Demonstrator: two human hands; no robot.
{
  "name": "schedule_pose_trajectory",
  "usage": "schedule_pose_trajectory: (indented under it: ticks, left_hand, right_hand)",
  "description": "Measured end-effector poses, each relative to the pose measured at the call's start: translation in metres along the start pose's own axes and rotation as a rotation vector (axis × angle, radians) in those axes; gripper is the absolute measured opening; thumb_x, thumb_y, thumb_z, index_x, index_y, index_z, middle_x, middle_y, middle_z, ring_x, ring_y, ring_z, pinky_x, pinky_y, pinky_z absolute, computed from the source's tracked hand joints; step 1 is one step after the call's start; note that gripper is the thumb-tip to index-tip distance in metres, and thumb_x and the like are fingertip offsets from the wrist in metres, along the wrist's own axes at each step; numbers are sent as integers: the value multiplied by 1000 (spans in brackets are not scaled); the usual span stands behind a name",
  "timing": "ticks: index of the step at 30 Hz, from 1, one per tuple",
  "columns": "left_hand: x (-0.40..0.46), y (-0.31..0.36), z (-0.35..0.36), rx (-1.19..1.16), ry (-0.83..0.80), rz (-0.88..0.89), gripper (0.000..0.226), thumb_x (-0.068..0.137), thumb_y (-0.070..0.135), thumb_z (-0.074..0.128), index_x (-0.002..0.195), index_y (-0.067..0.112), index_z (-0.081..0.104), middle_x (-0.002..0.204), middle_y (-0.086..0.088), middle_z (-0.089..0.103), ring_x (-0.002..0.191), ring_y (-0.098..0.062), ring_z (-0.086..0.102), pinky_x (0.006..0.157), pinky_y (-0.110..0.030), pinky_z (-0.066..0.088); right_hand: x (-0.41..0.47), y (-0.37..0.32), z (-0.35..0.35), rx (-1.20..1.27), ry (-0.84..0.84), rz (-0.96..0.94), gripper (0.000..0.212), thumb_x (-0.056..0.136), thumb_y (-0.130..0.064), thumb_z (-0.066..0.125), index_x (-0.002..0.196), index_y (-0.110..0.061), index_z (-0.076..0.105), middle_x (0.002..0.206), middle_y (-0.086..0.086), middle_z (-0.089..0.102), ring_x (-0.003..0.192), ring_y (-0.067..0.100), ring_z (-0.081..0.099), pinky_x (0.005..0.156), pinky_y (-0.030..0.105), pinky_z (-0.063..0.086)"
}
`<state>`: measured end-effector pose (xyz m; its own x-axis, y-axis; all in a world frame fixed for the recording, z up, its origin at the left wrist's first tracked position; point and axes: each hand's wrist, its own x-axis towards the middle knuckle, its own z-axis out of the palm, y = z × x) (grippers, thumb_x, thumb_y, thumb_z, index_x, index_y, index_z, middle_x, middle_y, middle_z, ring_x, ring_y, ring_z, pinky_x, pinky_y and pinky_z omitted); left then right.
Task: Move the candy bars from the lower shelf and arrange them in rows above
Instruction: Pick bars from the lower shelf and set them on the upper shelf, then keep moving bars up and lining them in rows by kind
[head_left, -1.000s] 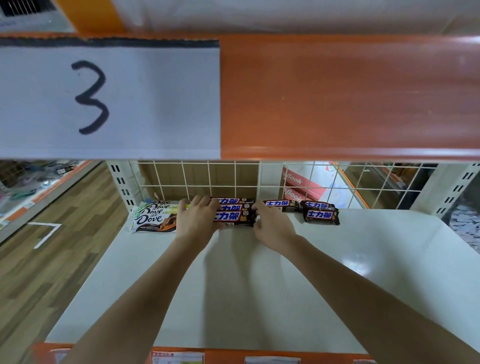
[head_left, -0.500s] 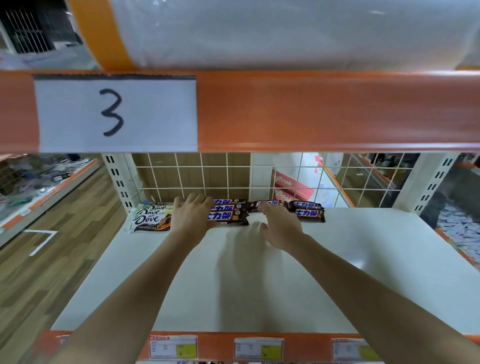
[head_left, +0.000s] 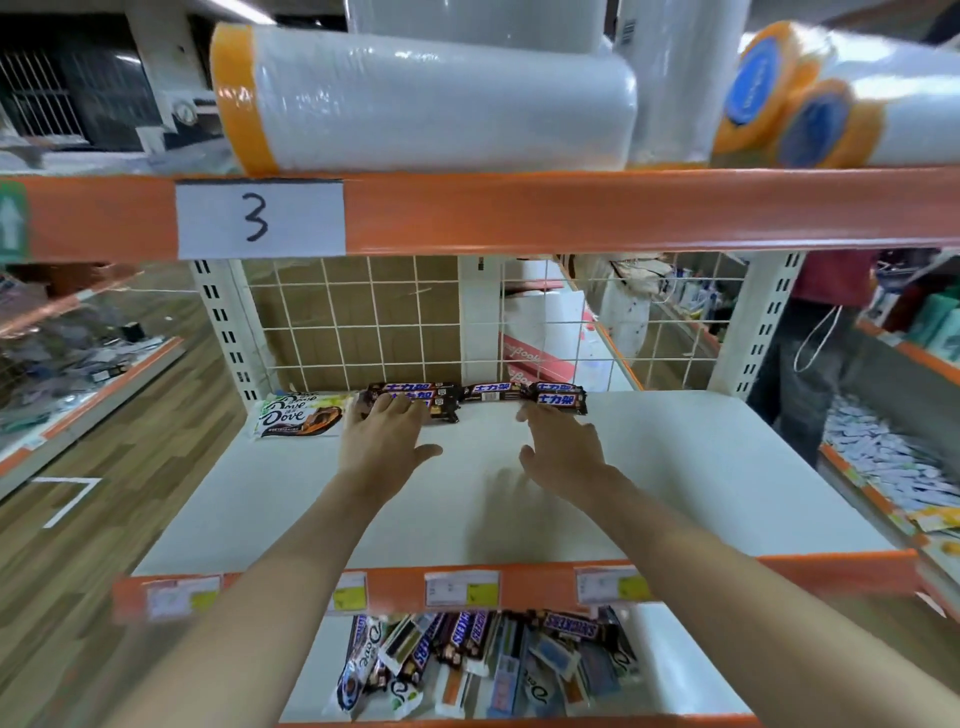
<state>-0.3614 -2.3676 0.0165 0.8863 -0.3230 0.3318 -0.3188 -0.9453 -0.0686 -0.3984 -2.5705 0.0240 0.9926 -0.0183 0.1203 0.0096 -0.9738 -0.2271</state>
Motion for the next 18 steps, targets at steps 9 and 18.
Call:
schedule_pose_trajectory:
  ticks: [9,18]
  left_hand:
    - [-57,53,-28,-73,24,46,41,88,54,48,120,29,50,128,9,51,126,-14,38,98,-35,26]
    - [-109,94,-43,-90,-34,97,41,89,52,48,123,28,48,127,6,51,124,-16,38,97,-36,27]
  right_hand:
    - [-75,25,-19,-30,35,29,43,91,-16,46,133,-19,39,129,0,50,119,22,46,91,35,35]
    - [-146,37,-24,-35,62,55,44,89,-14,50,132,-18,41,129,4,53,115,26,50,88,38,40]
